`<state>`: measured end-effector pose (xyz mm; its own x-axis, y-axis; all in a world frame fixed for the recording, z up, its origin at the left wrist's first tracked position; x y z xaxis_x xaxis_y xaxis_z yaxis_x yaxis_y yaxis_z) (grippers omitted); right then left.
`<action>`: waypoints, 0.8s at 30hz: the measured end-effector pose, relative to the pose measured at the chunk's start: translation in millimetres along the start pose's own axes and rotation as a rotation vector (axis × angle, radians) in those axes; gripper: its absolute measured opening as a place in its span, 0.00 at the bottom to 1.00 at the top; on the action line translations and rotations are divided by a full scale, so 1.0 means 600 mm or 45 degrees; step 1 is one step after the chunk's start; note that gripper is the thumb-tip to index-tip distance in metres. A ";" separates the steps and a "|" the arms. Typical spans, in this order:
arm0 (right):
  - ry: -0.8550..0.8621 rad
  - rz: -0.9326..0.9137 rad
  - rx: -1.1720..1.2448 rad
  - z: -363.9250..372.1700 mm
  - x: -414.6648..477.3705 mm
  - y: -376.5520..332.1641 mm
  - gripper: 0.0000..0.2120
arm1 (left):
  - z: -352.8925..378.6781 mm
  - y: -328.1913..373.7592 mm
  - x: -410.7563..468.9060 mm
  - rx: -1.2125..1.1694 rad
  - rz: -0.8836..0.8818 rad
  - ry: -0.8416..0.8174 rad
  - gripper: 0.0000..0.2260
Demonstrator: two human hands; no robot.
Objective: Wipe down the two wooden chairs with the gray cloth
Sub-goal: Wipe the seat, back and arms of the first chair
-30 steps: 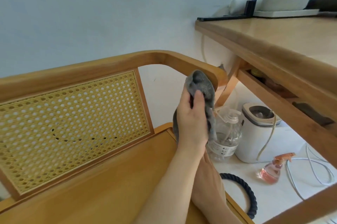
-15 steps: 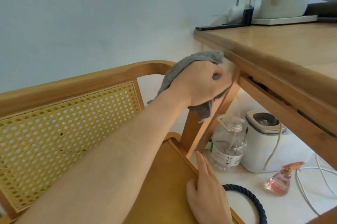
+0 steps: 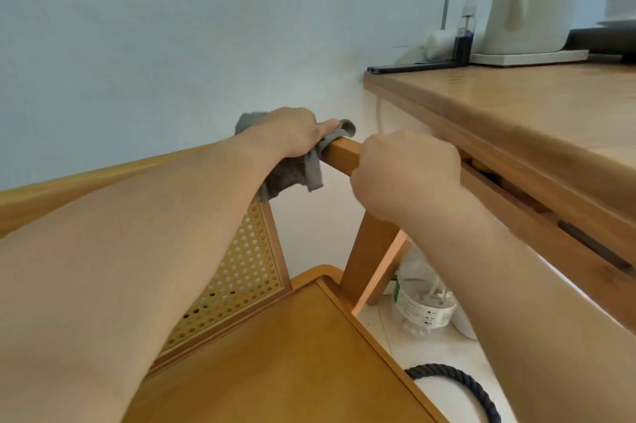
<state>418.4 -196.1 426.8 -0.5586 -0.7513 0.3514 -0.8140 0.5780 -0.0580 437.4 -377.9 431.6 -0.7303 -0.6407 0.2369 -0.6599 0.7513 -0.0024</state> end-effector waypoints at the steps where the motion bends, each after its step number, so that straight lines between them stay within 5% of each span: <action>1: -0.028 -0.001 0.002 -0.001 0.015 0.007 0.09 | -0.001 -0.009 -0.001 0.168 -0.005 0.042 0.29; 3: -0.025 -0.006 0.112 0.008 0.030 0.020 0.15 | 0.000 -0.029 -0.013 0.369 -0.044 0.115 0.29; 6: -0.067 -0.011 0.223 0.030 0.037 0.029 0.18 | 0.014 -0.072 -0.028 0.253 -0.205 0.074 0.28; 12: -0.087 -0.014 0.275 0.032 0.041 0.032 0.10 | 0.015 -0.001 -0.012 0.032 -0.185 0.091 0.26; 14: -0.047 0.021 0.399 0.035 0.041 0.033 0.17 | 0.011 0.048 -0.020 -0.242 -0.081 0.098 0.22; 18: 0.104 0.011 0.520 0.033 0.037 0.035 0.51 | 0.014 0.115 -0.066 -0.611 0.126 0.107 0.17; 24: 0.082 -0.128 0.651 0.038 0.040 0.039 0.49 | 0.012 0.100 -0.081 -0.397 0.271 0.143 0.18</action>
<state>382.2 -208.0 412.3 -0.4762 -0.7647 0.4342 -0.8457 0.2630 -0.4643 431.8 -302.9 412.7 -0.8098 -0.4570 0.3680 -0.3979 0.8886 0.2280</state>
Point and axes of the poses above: each hand's wrist, its own x-axis towards the middle knuckle, its own z-axis out of the palm, y = z × x, the point moved 3 cm from there along x, towards the middle knuckle, and after that the axes turned 7 degrees about x, right-handed, at the moved point
